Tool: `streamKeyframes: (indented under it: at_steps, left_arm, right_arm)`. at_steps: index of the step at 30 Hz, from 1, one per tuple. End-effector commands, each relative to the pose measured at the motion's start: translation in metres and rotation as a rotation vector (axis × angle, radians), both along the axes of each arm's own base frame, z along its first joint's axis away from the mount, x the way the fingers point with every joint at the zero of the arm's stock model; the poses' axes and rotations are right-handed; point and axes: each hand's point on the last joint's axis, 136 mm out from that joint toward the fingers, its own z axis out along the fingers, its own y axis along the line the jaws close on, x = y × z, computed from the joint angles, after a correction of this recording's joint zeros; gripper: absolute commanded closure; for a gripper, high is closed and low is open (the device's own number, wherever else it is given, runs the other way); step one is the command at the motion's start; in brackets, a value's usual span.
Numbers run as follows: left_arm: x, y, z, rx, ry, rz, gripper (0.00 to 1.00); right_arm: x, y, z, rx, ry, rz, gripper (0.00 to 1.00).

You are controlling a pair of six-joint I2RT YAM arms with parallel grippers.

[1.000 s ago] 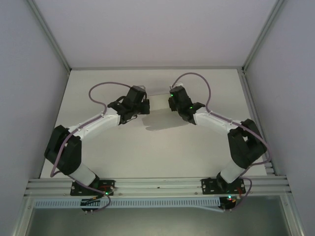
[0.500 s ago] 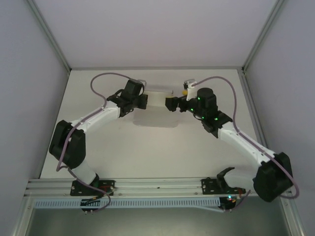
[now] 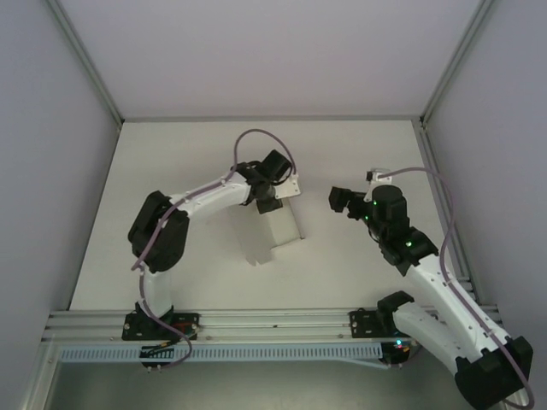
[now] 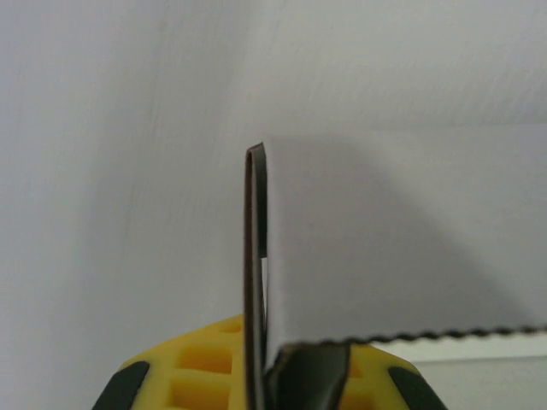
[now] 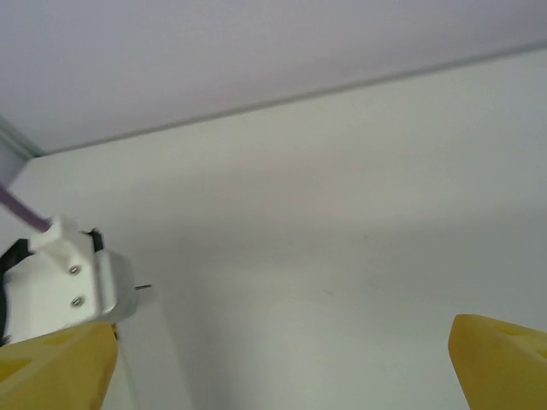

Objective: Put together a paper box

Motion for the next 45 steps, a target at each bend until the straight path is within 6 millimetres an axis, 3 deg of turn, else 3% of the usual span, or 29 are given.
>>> streamKeyframes:
  at_steps: [1, 5, 7, 9, 11, 17, 19, 23, 27, 30, 35, 38, 41, 45]
  left_arm:
    - [0.011, 0.018, -0.016, 0.285, -0.026, -0.16, 1.0]
    - [0.021, 0.018, -0.048, 0.448, -0.06, -0.231, 1.0]
    - [0.023, 0.009, -0.055, 0.451, -0.084, -0.258, 0.92]
    - [0.021, -0.001, -0.057, 0.426, -0.086, -0.275, 0.64]
    - [0.018, -0.009, -0.053, 0.406, -0.084, -0.285, 0.45]
    - [0.022, -0.031, -0.014, 0.243, -0.13, -0.236, 0.26]
    - [0.023, -0.036, 0.004, 0.183, -0.155, -0.219, 0.01]
    - [0.017, -0.04, 0.049, 0.053, -0.209, -0.201, 0.0]
    - [0.004, -0.032, 0.076, -0.027, -0.259, -0.202, 0.0]
    - [0.002, -0.026, 0.095, -0.09, -0.307, -0.152, 0.0]
    - [0.024, 0.008, 0.172, -0.427, -0.446, 0.238, 0.0]
    - [0.025, 0.06, 0.212, -0.724, -0.405, 0.562, 0.0]
    - [0.013, 0.111, 0.209, -0.888, -0.292, 0.772, 0.0]
    - [-0.006, 0.163, 0.182, -0.961, -0.225, 0.958, 0.0]
  right_arm:
    - [-0.011, -0.018, -0.027, 0.011, 0.099, -0.076, 0.0]
    - [-0.017, -0.023, -0.043, 0.026, 0.146, -0.104, 0.0]
    - [-0.019, -0.026, -0.049, 0.032, 0.158, -0.117, 0.0]
    - [-0.021, -0.027, -0.052, 0.035, 0.163, -0.122, 0.0]
    - [-0.023, -0.029, -0.055, 0.034, 0.165, -0.127, 0.0]
    - [-0.02, -0.021, -0.058, -0.01, 0.182, -0.064, 0.0]
    - [-0.016, -0.015, -0.057, -0.011, 0.186, -0.029, 0.0]
    - [-0.007, 0.002, -0.054, 0.006, 0.171, 0.052, 0.0]
    - [0.006, 0.02, -0.047, 0.005, 0.143, 0.136, 0.0]
    - [0.022, 0.045, -0.047, 0.025, 0.151, 0.245, 0.03]
    - [0.05, 0.094, -0.069, 0.031, 0.254, 0.442, 0.16]
    - [0.063, 0.124, -0.088, -0.04, 0.322, 0.569, 0.25]
    - [0.07, 0.147, -0.108, -0.148, 0.397, 0.686, 0.29]
    - [0.072, 0.168, -0.128, -0.166, 0.46, 0.815, 0.36]
